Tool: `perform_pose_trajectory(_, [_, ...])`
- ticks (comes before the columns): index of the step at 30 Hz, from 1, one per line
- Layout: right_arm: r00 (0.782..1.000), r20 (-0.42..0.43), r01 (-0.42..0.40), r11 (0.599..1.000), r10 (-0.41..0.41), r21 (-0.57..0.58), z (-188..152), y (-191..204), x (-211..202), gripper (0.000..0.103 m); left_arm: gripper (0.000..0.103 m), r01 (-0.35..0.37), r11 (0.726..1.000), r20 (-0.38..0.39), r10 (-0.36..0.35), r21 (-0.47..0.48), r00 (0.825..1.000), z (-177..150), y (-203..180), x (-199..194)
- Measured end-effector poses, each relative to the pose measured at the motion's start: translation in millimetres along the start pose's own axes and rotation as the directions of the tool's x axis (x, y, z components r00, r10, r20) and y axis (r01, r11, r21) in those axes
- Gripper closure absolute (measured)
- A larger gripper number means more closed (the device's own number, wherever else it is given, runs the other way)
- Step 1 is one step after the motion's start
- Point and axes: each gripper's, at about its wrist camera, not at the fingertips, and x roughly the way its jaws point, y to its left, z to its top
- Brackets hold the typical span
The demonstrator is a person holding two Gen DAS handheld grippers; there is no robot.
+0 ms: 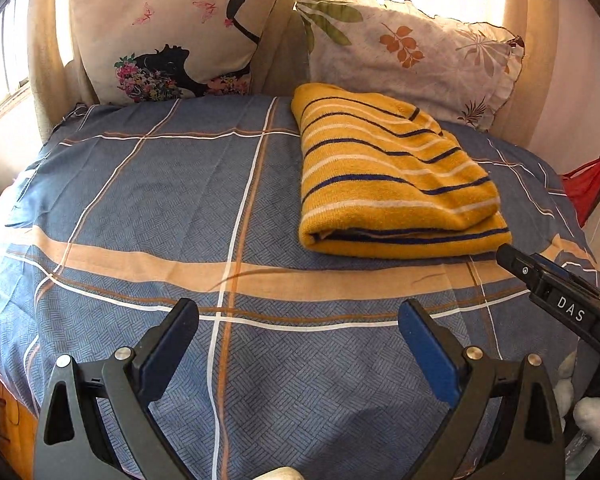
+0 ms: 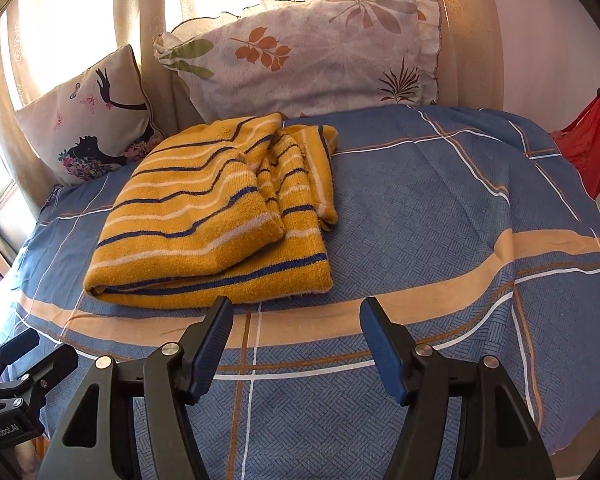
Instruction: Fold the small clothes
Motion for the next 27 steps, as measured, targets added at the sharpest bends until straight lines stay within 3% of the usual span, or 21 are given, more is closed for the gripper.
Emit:
perform_pose_trajectory(18, [1.0,0.01,0.02,0.997,-0.019,-0.07,1.2,20.9,-0.1,0.031,0.003,0.015,1.0,-0.028,-0.015,-0.015,0.999,-2.2,6.0,11.0])
perform_pose_trajectory(27, [1.0,0.02,0.015,0.997,-0.014,-0.078,0.3,25.5,-8.4,0.03,0.003,0.014,1.0,-0.004,-0.014,-0.015,1.0,-4.4,8.8,-0.4])
